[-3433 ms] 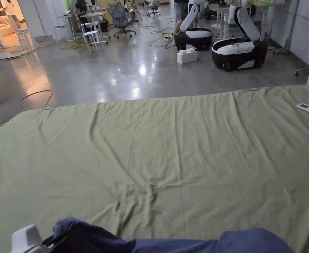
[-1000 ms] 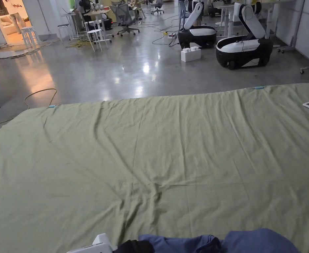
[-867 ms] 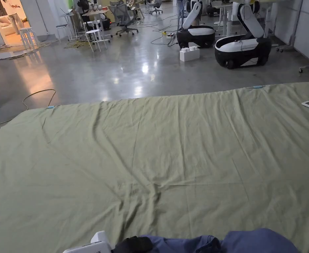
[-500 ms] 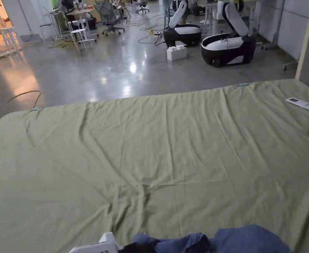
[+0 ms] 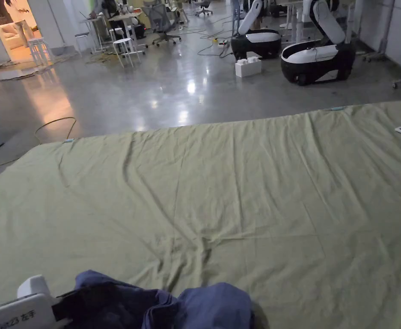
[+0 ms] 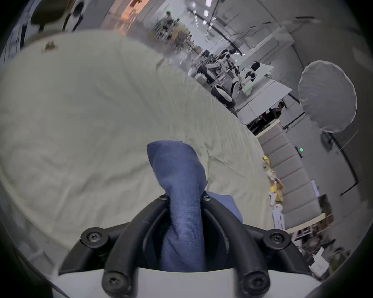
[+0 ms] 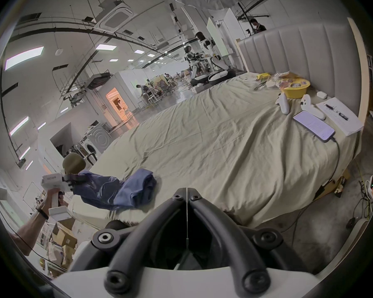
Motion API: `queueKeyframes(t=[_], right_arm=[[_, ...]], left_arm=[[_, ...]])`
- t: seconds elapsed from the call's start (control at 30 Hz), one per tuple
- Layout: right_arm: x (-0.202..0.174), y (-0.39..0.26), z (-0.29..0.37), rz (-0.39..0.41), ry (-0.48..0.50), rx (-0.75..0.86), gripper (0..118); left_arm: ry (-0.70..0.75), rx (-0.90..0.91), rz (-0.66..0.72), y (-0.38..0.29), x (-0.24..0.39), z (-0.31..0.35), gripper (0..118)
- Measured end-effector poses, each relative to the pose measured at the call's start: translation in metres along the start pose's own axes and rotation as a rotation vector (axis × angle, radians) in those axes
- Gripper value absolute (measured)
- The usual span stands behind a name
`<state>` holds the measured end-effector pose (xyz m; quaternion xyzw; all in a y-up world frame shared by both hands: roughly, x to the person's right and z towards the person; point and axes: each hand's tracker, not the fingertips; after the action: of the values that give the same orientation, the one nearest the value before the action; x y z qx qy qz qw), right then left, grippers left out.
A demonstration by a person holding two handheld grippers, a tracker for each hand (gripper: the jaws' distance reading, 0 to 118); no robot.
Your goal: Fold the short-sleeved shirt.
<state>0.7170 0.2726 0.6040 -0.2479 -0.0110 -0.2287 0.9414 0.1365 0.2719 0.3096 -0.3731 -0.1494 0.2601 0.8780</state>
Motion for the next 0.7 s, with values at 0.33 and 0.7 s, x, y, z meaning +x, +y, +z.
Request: queueKeyframes(t=[0.33,0.7], right_arm=[[-0.020,0.000,0.018,0.059,0.022,0.035,0],[0.022,-0.007,0.035,-0.058,-0.028,0.027,0]], left_arm=[[0.203,-0.273,-0.601,-0.111,0.158,-0.135,26],[-0.037,-0.022,-0.362,-0.089,0.157,-0.095,79]])
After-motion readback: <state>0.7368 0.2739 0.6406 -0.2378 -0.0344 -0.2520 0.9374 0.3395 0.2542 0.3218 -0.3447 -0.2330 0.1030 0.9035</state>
